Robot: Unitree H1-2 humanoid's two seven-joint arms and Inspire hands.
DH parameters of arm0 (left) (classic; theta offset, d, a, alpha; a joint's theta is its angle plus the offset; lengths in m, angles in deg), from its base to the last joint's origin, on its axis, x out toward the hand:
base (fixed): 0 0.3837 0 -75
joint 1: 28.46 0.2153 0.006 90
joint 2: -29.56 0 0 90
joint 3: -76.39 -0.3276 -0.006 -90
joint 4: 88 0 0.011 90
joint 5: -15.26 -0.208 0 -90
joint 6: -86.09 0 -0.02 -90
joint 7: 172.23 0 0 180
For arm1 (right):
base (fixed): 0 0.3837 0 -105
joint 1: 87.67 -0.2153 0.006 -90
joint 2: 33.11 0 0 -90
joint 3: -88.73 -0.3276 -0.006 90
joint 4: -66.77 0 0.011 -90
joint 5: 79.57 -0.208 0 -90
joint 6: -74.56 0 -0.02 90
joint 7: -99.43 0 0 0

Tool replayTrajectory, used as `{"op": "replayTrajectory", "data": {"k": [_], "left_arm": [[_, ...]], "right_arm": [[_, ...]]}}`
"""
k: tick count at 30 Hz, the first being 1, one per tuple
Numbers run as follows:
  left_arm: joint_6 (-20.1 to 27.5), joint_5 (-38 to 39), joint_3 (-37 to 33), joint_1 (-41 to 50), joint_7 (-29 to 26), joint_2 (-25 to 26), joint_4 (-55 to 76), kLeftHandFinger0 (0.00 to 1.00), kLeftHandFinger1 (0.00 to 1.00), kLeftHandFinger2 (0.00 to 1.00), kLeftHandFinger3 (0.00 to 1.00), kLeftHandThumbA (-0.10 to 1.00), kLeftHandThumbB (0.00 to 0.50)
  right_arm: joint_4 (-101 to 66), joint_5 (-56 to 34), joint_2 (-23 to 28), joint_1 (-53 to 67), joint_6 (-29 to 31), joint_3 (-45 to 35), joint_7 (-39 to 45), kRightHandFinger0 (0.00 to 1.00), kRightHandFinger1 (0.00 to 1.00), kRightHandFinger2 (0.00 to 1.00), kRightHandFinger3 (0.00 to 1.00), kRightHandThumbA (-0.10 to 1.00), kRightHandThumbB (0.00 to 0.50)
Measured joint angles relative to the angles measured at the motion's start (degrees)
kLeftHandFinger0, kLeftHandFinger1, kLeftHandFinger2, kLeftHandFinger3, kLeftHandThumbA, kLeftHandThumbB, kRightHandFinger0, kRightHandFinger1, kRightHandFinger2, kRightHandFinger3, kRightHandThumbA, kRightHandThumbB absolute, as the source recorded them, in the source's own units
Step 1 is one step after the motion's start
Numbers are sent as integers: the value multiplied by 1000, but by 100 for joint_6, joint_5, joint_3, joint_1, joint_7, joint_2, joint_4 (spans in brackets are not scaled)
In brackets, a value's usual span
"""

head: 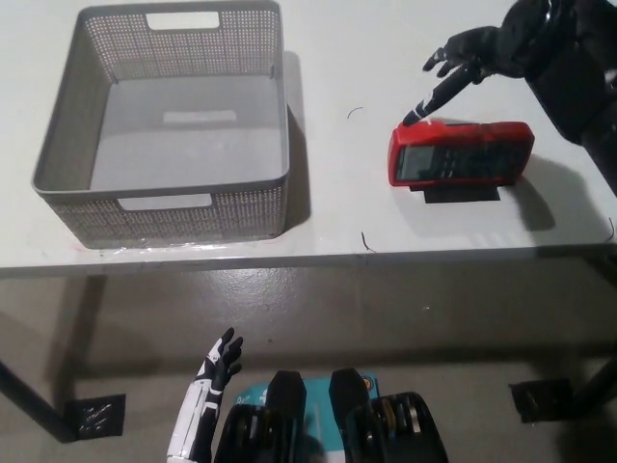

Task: Use the right hand to pick up a multimeter on the right side and put it into a container on the left side

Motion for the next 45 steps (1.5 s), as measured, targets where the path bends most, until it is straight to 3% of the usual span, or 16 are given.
{"op": "replayTrajectory", "data": {"k": [2, 4, 5, 8, 12, 18, 27, 31, 36, 39, 43, 45], "left_arm": [[14, 1, 0, -12, 0, 1, 0, 1000, 1000, 1000, 1000, 1000, 448], [24, -1, -4, -22, 0, 1, 1, 1000, 1000, 1000, 1000, 1000, 437], [29, -2, -7, -24, 0, 3, 2, 1000, 1000, 1000, 1000, 1000, 443], [37, -2, -16, -24, -1, 7, 2, 1000, 1000, 1000, 1000, 1000, 470], [43, -1, -27, -24, 1, 7, 12, 1000, 1000, 1000, 1000, 1000, 448], [45, 5, -54, -30, 6, 27, 11, 1000, 1000, 1000, 1000, 1000, 465], [46, 0, -83, -43, 11, 36, 11, 1000, 1000, 1000, 1000, 1000, 478], [46, 1, -108, -46, 12, 54, 11, 1000, 1000, 1000, 1000, 1000, 484], [46, 1, -135, -56, 13, 63, 11, 1000, 1000, 1000, 1000, 1000, 460], [47, 4, -136, -76, 13, 64, 12, 1000, 1000, 1000, 1000, 1000, 488], [47, 4, -149, -87, 14, 65, 12, 1000, 1000, 1000, 1000, 1000, 484], [47, -1, -166, -84, 15, 64, 22, 1000, 1000, 1000, 1000, 1000, 487]], "right_arm": [[266, 50, -48, -201, 38, 67, 66, 1000, 1000, 1000, 1000, 1000, 499], [399, 98, -65, -337, 77, 115, 121, 1000, 1000, 1000, 1000, 1000, 463], [458, 133, -71, -411, 116, 138, 150, 1000, 1000, 1000, 1000, 1000, 440], [570, 200, -97, -485, 169, 191, 202, 1000, 1000, 1000, 1000, 1000, 439], [686, 296, -148, -477, 255, 256, 215, 1000, 1000, 1000, 1000, 1000, 500], [715, 436, -156, -417, 302, 354, 206, 1000, 1000, 1000, 1000, 986, 500], [769, 526, -237, -183, 297, 355, 98, 1000, 1000, 1000, 1000, 787, 500], [826, 632, -361, 25, 261, 444, -128, 1000, 1000, 1000, 1000, 953, 500], [915, 752, -485, 259, 500, 624, -107, 1000, 1000, 1000, 1000, 979, 500], [939, 857, -535, 283, 608, 681, -167, 1000, 1000, 1000, 1000, 934, 500], [951, 916, -550, 350, 683, 679, -307, 1000, 1000, 1000, 1000, 908, 500], [952, 975, -567, 428, 717, 725, -422, 1000, 1000, 1000, 1000, 813, 500]]}}
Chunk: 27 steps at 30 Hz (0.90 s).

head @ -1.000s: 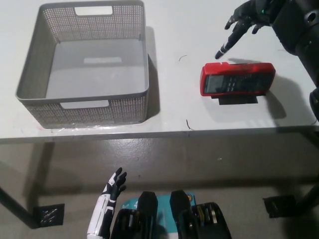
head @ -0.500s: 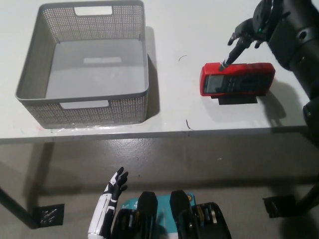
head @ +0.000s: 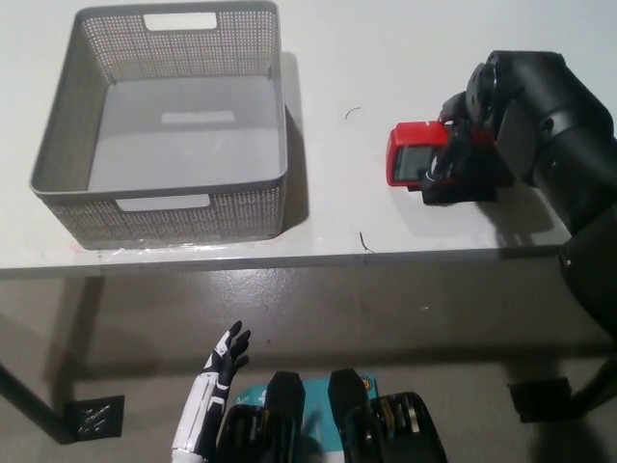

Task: Use the right hand to pick up a multimeter on the right side and put it into a container on the left side

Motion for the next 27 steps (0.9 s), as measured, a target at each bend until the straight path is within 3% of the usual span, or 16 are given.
{"op": "replayTrajectory", "data": {"k": [5, 7, 8, 9, 10, 13, 15, 18, 19, 20, 21, 22, 24, 25, 26, 27], "left_arm": [[0, 0, -49, 2, 1, -1, 22, 1000, 1000, 1000, 1000, 1000, 474], [1, 1, -63, 2, 1, 0, 24, 1000, 1000, 1000, 1000, 1000, 477], [0, 1, -68, 0, 1, 2, 25, 1000, 1000, 1000, 1000, 1000, 483], [0, 1, -67, -1, 1, 2, 25, 1000, 1000, 1000, 1000, 1000, 486], [0, 1, -66, -1, 1, 2, 25, 1000, 1000, 1000, 1000, 1000, 495], [-3, 1, -60, -20, 2, 13, 22, 1000, 1000, 1000, 1000, 1000, 495], [-3, 0, -60, -46, 2, 16, 21, 1000, 1000, 1000, 1000, 1000, 471], [-1, -6, -64, -98, 1, 36, 15, 1000, 1000, 1000, 1000, 1000, 471], [0, -9, -66, -118, 1, 45, 10, 1000, 1000, 1000, 1000, 1000, 473], [1, -11, -66, -130, 0, 49, 9, 1000, 1000, 1000, 1000, 1000, 471], [2, -14, -67, -141, -1, 53, 3, 1000, 1000, 1000, 1000, 1000, 469], [3, -15, -69, -146, 0, 54, -1, 1000, 1000, 1000, 1000, 1000, 468], [2, -14, -68, -142, 0, 56, -14, 1000, 1000, 1000, 1000, 1000, 466], [0, -15, -67, -142, 0, 58, -22, 1000, 1000, 1000, 1000, 1000, 465], [-2, -14, -65, -142, 0, 63, -29, 1000, 1000, 1000, 1000, 1000, 464], [-4, -12, -64, -143, 1, 65, -32, 1000, 1000, 1000, 1000, 1000, 461]], "right_arm": [[-6, 129, -49, 198, 17, 61, -479, 1000, 1000, 1000, 1000, 411, 500], [-13, 130, -63, 302, 16, 0, -794, 658, 795, 979, 1000, 201, 451], [-20, 129, -67, 372, 16, -75, -1021, 667, 843, 1000, 1000, 104, 379], [-25, 134, -73, 452, 19, -111, -1192, 519, 670, 822, 911, -68, 218], [-36, 153, -71, 491, 37, -113, -1353, 401, 542, 676, 788, -99, 193], [-55, 180, -59, 589, 144, -115, -1759, 291, 437, 540, 660, -100, 172], [-68, 167, -36, 672, 235, -175, -2012, 288, 474, 557, 608, -100, 175], [-86, 62, 37, 856, 409, -489, -2387, 171, 386, 463, 491, -100, 151], [-88, 23, 56, 931, 454, -649, -2535, 30, 273, 389, 441, -100, 148], [-98, -11, 66, 974, 488, -743, -2635, 1, 219, 465, 438, -100, 120], [-99, -98, 93, 1035, 520, -986, -2778, 30, 330, 692, 623, -100, 121], [-104, -171, 128, 1077, 550, -1206, -2882, 6, 343, 745, 680, -100, 135], [-109, -334, 209, 1078, 539, -1650, -2995, 6, 430, 884, 649, -100, 159], [-113, -414, 239, 1076, 534, -1864, -3026, 55, 503, 989, 863, -100, 152], [-124, -511, 260, 1067, 522, -2138, -3045, 61, 521, 1000, 886, -100, 146], [-133, -591, 280, 1061, 508, -2349, -3054, 2, 331, 896, 1000, -100, 124]]}}
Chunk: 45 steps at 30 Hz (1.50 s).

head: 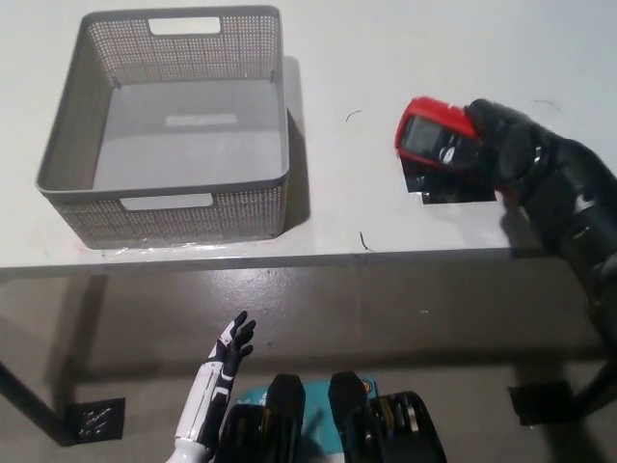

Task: Use the right hand to pick up a multimeter on the right side and put it into a container on the left side

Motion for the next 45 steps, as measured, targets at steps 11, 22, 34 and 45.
{"op": "replayTrajectory", "data": {"k": [11, 22, 34, 45], "left_arm": [[-27, -1, 5, 13, 0, 0, -78, 1000, 1000, 1000, 1000, 1000, 453], [-36, -2, 11, 48, -1, 0, -123, 1000, 1000, 1000, 1000, 1000, 436], [-34, -6, 6, 176, -4, 6, -122, 1000, 1000, 1000, 1000, 1000, 440], [-21, -104, -10, 192, -35, 63, -115, 1000, 1000, 1000, 1000, 1000, 459]], "right_arm": [[-16, -945, 335, 72, -120, -2325, -21, 0, 0, 559, 1000, -100, 123], [10, -2052, 495, 359, -200, -4701, -34, 0, 10, 622, 1000, -100, 93], [48, -3384, 187, 599, -458, -6813, 12, 0, 71, 638, 1000, -100, 102], [79, -4388, -902, 210, -1141, -7286, 576, 0, 64, 536, 923, -100, 102]]}}
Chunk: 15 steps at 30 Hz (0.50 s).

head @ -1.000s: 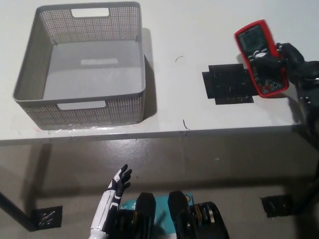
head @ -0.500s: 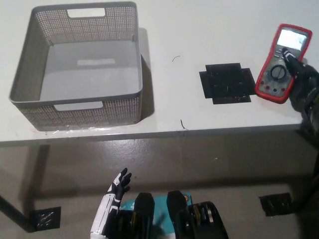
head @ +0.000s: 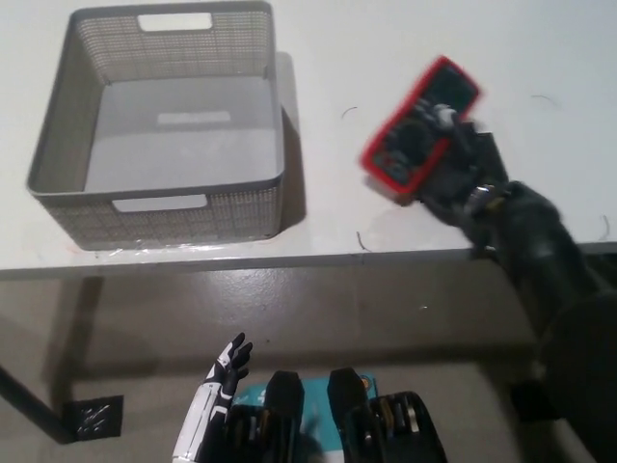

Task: Use the right hand to pick up a multimeter on the right side and put it into a container on the left side

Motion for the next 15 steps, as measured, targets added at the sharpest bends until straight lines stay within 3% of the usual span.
{"op": "replayTrajectory", "data": {"k": [1, 2, 7, 10, 12, 13, 15], "left_arm": [[0, -7, -2, 5, -12, 6, 0, 1000, 1000, 1000, 1000, 1000, 464], [0, -14, -5, 11, -20, 15, 0, 1000, 1000, 1000, 1000, 1000, 461], [10, -54, -74, 74, -73, 44, 4, 1000, 1000, 1000, 1000, 1000, 447], [17, -102, -186, 95, -116, 43, 3, 1000, 1000, 1000, 1000, 1000, 445], [20, -132, -237, 101, -146, 40, 3, 1000, 1000, 1000, 1000, 1000, 447], [21, -144, -258, 100, -169, 39, 3, 1000, 1000, 1000, 1000, 1000, 455], [22, -158, -272, 100, -187, 34, 2, 1000, 1000, 1000, 1000, 1000, 452]], "right_arm": [[-25, -67, -55, -84, -56, 6, 51, 0, 55, 545, 1000, -100, 104], [-60, -127, -105, -171, -109, 8, 90, 0, 10, 539, 1000, -100, 113], [-493, -459, -234, -616, -335, 147, 245, 0, 0, 472, 1000, -100, 125], [-808, -596, -287, -817, -368, 339, 294, 0, 0, 476, 1000, -100, 177], [-910, -696, -324, -901, -400, 390, 298, 0, 0, 446, 921, -100, 180], [-980, -749, -347, -932, -421, 446, 304, 0, 0, 461, 1000, -100, 193], [-1035, -824, -370, -950, -449, 502, 318, 0, 0, 520, 1000, -100, 148]]}}
